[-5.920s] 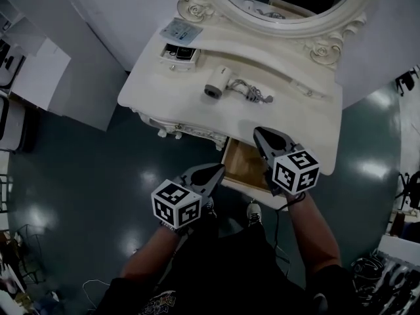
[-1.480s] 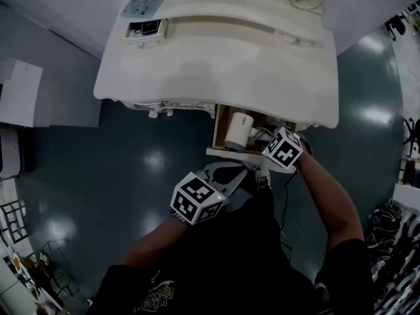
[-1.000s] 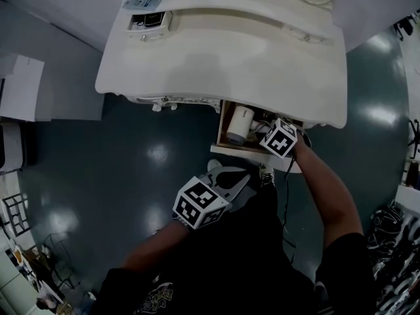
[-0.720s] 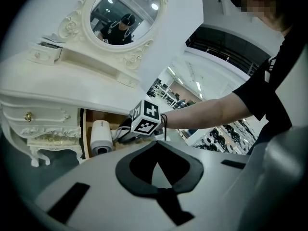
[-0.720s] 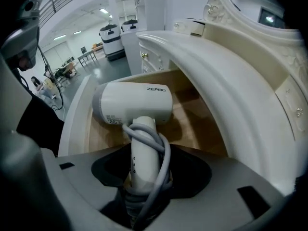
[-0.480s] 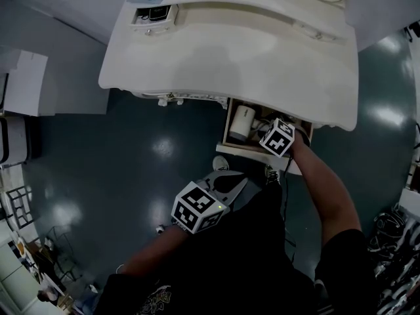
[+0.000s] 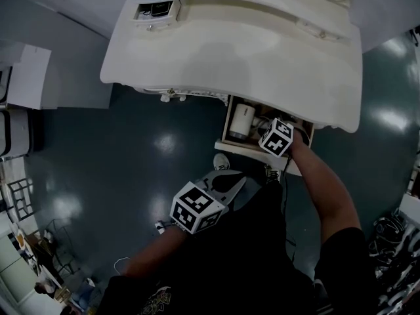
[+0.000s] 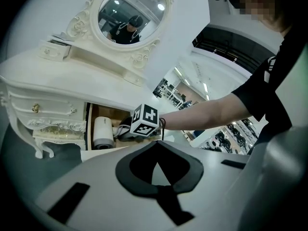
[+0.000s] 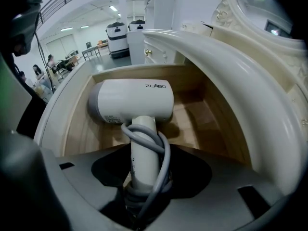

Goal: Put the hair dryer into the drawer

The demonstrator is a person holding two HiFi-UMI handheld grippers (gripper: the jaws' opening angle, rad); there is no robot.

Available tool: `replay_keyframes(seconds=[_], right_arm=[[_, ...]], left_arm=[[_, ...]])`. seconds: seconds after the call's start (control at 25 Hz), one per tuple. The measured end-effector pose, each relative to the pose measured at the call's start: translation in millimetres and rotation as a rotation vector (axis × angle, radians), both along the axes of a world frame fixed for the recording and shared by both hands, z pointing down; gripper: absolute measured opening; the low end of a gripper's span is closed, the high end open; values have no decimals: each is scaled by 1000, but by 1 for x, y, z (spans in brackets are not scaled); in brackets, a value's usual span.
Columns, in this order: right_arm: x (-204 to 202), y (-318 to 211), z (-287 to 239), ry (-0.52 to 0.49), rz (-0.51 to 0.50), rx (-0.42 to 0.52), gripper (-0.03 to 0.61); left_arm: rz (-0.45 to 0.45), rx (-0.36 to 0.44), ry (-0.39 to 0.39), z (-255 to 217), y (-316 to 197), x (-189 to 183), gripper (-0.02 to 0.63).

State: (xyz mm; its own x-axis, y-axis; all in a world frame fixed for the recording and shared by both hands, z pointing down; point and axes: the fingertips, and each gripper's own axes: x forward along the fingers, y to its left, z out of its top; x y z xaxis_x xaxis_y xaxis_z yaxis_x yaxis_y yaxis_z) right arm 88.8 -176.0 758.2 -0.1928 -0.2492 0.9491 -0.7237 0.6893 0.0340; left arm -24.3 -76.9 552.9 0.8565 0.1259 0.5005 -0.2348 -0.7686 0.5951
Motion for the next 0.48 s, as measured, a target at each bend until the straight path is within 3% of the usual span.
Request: replay_keyframes(seconds=[0.24, 0.48], right_arm=[[3, 2, 4, 8, -15, 17, 246], [0, -2, -13, -32, -30, 99, 247]], left_arm=[[-34, 20, -17, -1, 8, 4, 3], [-79, 54, -18, -8, 10, 14, 3]])
